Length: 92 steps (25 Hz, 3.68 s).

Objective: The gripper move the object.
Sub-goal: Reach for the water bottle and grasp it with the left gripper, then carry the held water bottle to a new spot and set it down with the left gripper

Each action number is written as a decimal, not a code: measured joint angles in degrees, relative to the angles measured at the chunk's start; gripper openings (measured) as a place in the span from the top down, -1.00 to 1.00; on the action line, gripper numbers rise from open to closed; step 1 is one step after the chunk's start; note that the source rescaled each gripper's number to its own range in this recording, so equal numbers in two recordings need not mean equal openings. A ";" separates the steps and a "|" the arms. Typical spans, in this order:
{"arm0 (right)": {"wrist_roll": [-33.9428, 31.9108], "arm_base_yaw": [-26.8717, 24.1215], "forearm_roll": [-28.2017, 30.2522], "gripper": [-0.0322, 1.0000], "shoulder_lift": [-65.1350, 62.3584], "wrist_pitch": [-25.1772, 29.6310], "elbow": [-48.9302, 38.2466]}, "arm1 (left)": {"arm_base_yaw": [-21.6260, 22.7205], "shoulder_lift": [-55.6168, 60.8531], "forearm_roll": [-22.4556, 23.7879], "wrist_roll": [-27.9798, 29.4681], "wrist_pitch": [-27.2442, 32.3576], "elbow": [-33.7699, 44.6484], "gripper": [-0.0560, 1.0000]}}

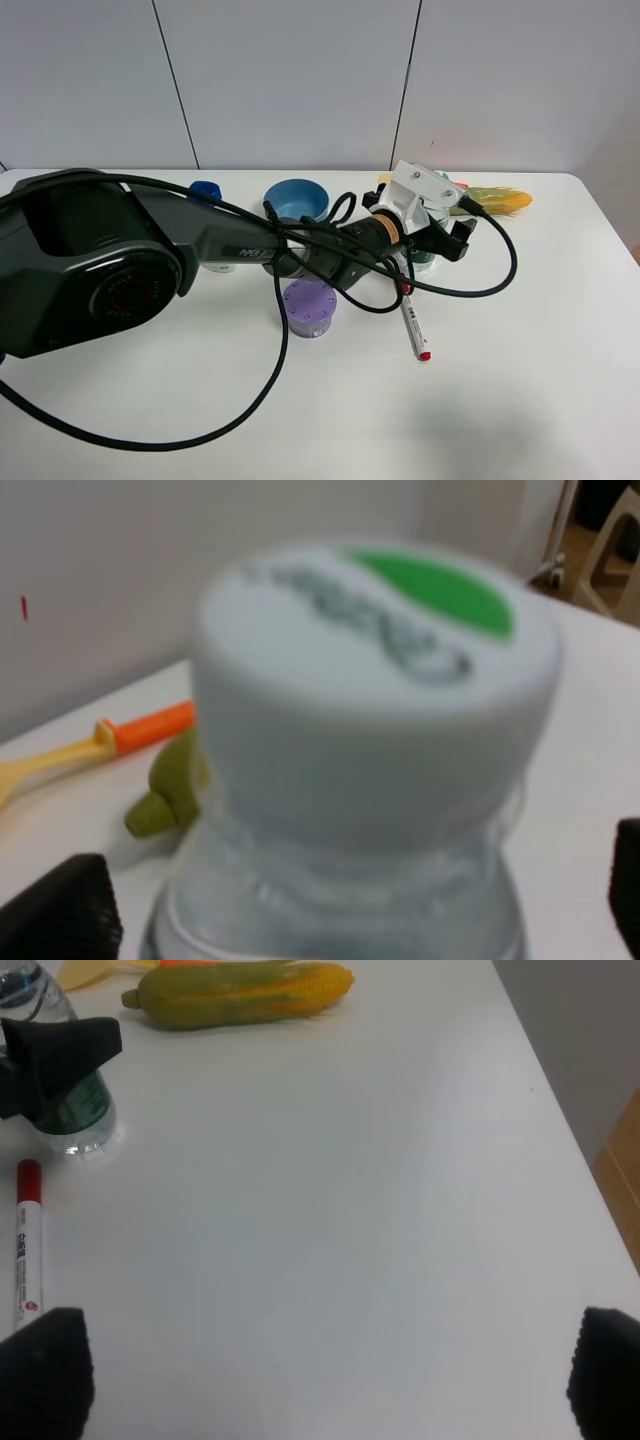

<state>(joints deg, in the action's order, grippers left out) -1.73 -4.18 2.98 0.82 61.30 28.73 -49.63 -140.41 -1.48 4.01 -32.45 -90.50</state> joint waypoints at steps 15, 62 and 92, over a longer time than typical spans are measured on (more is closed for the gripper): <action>0.00 0.00 0.00 -1.00 0.00 0.00 0.00 | 0.00 -0.99 0.81 -0.19 0.09 -0.12 0.85; 0.00 0.00 0.00 -1.00 0.00 0.00 0.00 | 13.01 56.92 5.41 0.39 30.04 27.27 0.85; 0.00 0.00 0.00 -1.00 0.00 0.00 0.00 | 29.04 71.07 2.80 0.44 -0.14 76.86 0.85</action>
<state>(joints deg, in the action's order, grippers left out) -1.73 -4.18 2.98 0.82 61.30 28.73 -20.59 -69.34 1.31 4.46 -32.59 -13.65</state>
